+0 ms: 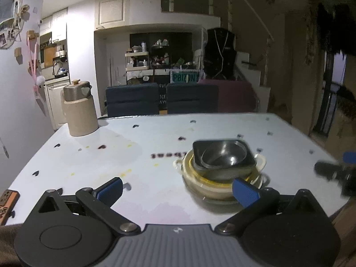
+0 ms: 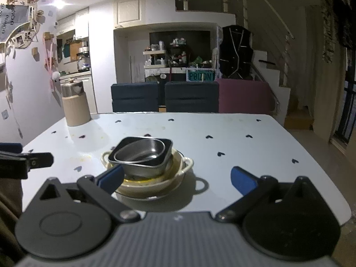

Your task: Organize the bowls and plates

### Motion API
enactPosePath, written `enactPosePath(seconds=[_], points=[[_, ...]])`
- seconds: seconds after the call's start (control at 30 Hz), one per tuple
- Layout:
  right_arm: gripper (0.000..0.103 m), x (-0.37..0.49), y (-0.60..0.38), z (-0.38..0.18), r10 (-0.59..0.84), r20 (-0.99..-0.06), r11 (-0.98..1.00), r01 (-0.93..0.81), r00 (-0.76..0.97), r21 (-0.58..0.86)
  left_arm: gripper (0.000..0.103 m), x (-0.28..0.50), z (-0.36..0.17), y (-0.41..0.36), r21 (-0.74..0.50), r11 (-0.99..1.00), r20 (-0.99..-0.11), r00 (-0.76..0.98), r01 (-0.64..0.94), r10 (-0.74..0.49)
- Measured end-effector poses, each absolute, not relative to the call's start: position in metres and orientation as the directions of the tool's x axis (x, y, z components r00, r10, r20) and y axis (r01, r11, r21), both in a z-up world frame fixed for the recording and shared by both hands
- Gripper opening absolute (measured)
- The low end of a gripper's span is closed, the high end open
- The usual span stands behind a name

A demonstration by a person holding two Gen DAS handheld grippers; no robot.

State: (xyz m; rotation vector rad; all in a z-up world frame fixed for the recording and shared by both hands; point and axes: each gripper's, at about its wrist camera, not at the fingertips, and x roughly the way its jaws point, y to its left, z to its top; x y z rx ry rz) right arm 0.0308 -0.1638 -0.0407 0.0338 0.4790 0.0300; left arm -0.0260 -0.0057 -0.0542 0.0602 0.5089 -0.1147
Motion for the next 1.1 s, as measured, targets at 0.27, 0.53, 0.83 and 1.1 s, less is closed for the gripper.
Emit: enactPosePath(seconds=[0.27,0.53,0.83,1.1], points=[[0.103,0.024,-0.164,-0.049,0.018,-0.457,1.0,-0.014,0.889,0.012,0.103,-0.032,-0.064,-0.004,0.027,0.993,-0.481,0.872,0.112,-0.085],[0.103,0.021,-0.163,-0.054,-0.011,-0.456,1.0,0.015,0.89,0.004,0.103,-0.033,-0.068,-0.007,0.032,0.991,-0.491,0.866,0.13,-0.098],[0.103,0.019,-0.16,-0.056,-0.008,-0.461,1.0,0.006,0.887,-0.004,0.103,-0.033,-0.068,-0.007,0.015,0.991,-0.489,0.866,0.131,-0.107],[0.103,0.02,-0.157,-0.057,-0.008,-0.463,1.0,0.001,0.887,-0.015,0.103,-0.035,-0.068,-0.006,0.018,0.991,-0.483,0.869,0.131,-0.106]])
